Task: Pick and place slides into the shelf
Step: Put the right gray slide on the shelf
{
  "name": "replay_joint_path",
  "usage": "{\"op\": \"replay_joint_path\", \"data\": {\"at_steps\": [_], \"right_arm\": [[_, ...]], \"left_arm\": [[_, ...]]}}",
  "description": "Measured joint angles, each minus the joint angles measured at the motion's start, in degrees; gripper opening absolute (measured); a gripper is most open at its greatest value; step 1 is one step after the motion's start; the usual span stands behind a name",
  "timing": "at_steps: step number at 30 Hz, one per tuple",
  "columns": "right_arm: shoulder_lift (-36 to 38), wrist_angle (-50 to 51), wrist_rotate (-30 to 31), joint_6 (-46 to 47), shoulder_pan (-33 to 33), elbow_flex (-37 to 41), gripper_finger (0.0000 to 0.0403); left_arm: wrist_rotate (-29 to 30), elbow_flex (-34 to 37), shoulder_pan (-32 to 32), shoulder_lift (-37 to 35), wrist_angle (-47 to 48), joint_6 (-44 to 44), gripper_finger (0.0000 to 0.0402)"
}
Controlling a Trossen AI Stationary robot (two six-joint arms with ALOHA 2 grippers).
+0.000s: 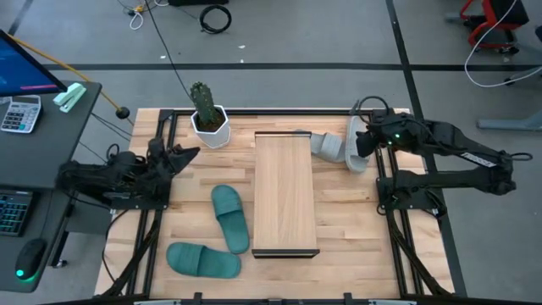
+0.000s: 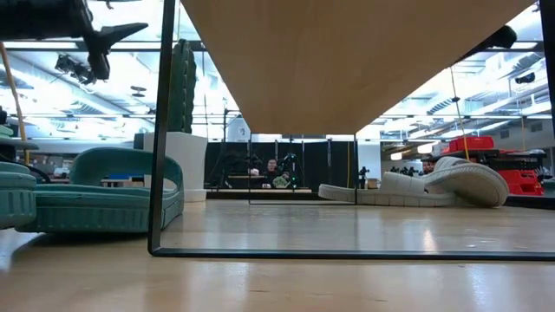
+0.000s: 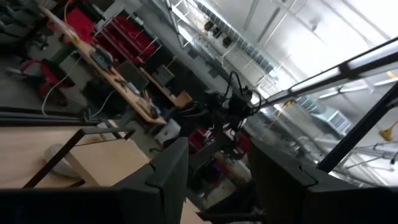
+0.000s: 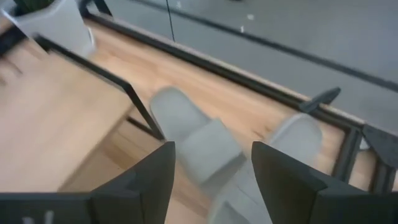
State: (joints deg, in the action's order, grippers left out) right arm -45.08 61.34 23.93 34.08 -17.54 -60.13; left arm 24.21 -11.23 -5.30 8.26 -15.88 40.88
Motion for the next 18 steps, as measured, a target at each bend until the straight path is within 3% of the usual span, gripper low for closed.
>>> {"op": "replay_joint_path", "data": {"at_steps": [11, 18], "right_arm": [[-4.0, 0.5, -16.5, -9.3, -17.9, 0.0, 0.0220], [-9.6, 4.6, -18.2, -13.9, -28.2, 0.0, 0.0219]], "left_arm": [[-5.2, -6.2, -0.2, 13.3, 0.1, 0.0, 0.0172], [-7.2, -9.3, -0.2, 19.1, 0.2, 0.3, 0.0172]]}}
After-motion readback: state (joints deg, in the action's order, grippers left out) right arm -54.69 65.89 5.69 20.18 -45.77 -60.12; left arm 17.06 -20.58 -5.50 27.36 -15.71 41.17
